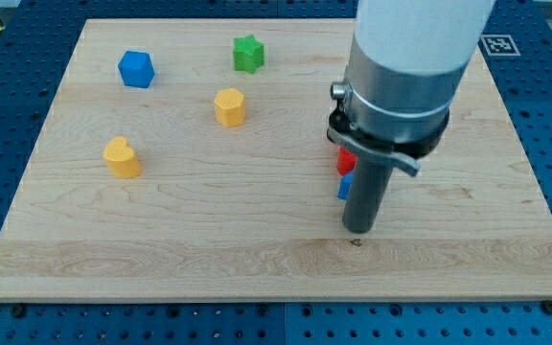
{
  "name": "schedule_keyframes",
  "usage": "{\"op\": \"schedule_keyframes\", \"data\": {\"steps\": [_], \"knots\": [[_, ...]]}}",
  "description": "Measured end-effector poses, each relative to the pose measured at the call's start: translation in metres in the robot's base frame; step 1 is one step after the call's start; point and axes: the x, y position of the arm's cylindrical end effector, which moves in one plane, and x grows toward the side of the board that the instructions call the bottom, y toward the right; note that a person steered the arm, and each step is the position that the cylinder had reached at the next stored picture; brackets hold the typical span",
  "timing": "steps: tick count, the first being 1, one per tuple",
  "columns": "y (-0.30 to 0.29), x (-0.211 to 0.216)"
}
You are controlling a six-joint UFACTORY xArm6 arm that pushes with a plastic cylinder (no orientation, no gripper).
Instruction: Move the arm below to the yellow hexagon
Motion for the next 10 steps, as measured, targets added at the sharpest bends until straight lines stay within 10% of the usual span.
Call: {"op": "schedule_keyframes", "data": {"steps": [3, 10], "knots": [[-0.092, 0.003], [-0.105, 0.003]]}}
